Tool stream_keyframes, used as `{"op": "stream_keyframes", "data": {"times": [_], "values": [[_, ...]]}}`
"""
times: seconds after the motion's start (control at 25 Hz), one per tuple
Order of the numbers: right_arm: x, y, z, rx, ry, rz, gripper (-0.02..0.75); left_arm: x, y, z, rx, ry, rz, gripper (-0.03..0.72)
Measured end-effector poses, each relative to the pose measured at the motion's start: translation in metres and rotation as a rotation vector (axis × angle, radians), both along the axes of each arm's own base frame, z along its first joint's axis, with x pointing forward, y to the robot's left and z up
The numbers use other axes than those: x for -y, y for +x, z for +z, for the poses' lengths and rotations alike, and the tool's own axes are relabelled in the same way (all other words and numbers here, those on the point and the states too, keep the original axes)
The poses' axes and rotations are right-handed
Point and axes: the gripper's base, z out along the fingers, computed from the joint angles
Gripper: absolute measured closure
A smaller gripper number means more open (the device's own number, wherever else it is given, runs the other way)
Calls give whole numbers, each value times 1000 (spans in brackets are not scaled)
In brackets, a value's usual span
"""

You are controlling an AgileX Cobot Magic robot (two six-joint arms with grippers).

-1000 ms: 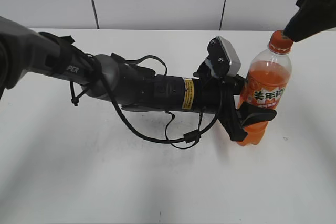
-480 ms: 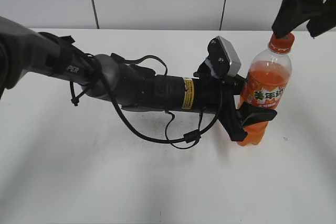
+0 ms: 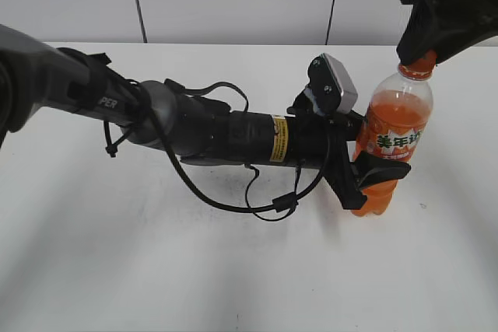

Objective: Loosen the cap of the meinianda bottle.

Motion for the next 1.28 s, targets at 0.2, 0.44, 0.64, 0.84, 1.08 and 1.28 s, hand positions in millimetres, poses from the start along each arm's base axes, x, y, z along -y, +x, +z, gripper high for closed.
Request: {"op": "stream_keyframes", "data": {"times": [0.2, 0.44, 0.64, 0.84, 1.08, 1.28], "values": [[0, -1, 0, 16, -30, 108, 477, 0, 0, 0, 0, 0, 0, 262], [-1, -1, 1, 196, -231, 811, 477, 0, 0, 0, 1, 1, -2, 262], [-1, -1, 1, 295, -341, 1202, 477, 0, 0, 0, 1, 1, -2, 262], [-1, -2, 0, 291, -337, 1211, 370, 0, 0, 0, 1, 1, -1, 262], [1, -15, 19, 321, -284, 1077, 167, 0, 0, 0, 0, 0, 0, 262], [4, -26, 33, 210, -98, 514, 269, 0, 0, 0, 0, 0, 0, 262]]}}
